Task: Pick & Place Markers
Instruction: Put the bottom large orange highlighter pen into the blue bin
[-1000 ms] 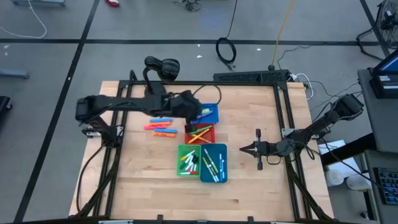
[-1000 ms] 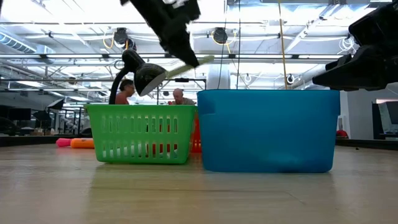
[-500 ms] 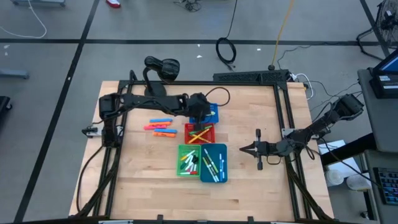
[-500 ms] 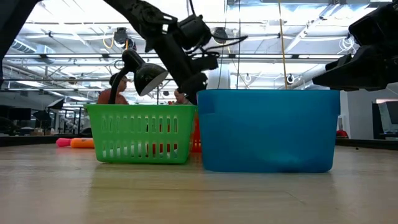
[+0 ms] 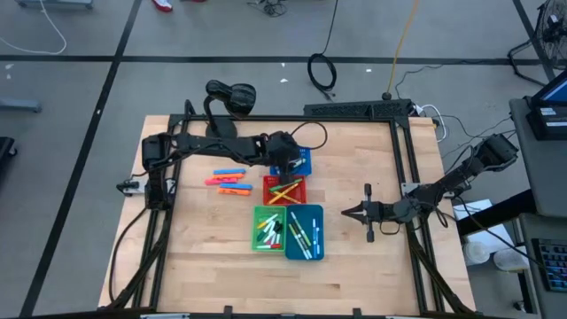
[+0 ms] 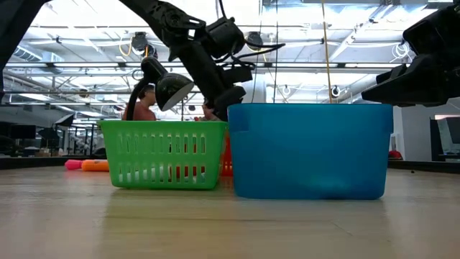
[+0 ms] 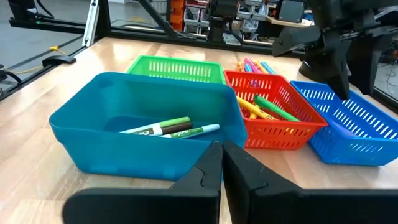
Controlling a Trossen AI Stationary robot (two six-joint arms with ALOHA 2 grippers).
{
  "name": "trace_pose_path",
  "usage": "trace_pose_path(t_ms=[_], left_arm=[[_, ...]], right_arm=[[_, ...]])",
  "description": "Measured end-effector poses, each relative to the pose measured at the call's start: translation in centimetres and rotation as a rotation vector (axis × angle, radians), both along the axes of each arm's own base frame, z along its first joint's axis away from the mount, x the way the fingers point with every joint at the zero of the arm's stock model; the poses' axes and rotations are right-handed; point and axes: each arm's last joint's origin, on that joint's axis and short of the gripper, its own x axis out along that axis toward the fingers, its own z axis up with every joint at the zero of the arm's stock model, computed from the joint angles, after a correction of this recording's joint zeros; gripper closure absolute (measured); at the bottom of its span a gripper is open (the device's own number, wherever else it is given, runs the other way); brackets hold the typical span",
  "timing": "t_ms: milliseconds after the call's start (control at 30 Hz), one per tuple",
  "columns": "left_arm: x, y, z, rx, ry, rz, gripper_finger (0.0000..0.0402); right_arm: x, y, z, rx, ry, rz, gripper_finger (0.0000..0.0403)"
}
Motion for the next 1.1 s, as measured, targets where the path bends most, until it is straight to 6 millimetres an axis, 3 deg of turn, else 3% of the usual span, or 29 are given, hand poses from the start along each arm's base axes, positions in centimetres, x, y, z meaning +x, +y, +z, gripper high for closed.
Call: trace_pose_path(t_ms=[100, 200, 467, 633, 833, 1100], left_arm=[[-0.2, -0.2, 0.3, 0.004, 0.011, 0.003, 0.0218], [-1.0, -0.8, 2.0, 0.006, 0.014, -0.008, 0.0205], [-6.0, -3.6, 7.3, -0.101, 0.096, 0.062, 0.0205], [-8.9, -5.3, 8.4, -0.188, 0.226, 0.145, 0.0219], [-10.5, -6.7, 6.8, -0.241, 0.372, 0.221, 0.0231], [-12.4, -7.1, 0.9, -0.337, 0.477, 0.245, 0.0218]], right_arm=[[0.0, 0.0, 0.0, 0.000, 0.000, 0.000, 0.0403], [0.0, 0.0, 0.0, 0.000, 0.000, 0.000, 0.0403], [0.0, 0.0, -0.1, -0.004, 0.008, 0.001, 0.0403], [0.0, 0.0, 0.0, 0.000, 0.002, 0.001, 0.0403], [0.0, 0.0, 0.0, 0.000, 0.002, 0.000, 0.0403], [0.0, 0.0, 0.0, 0.000, 0.001, 0.001, 0.0403]])
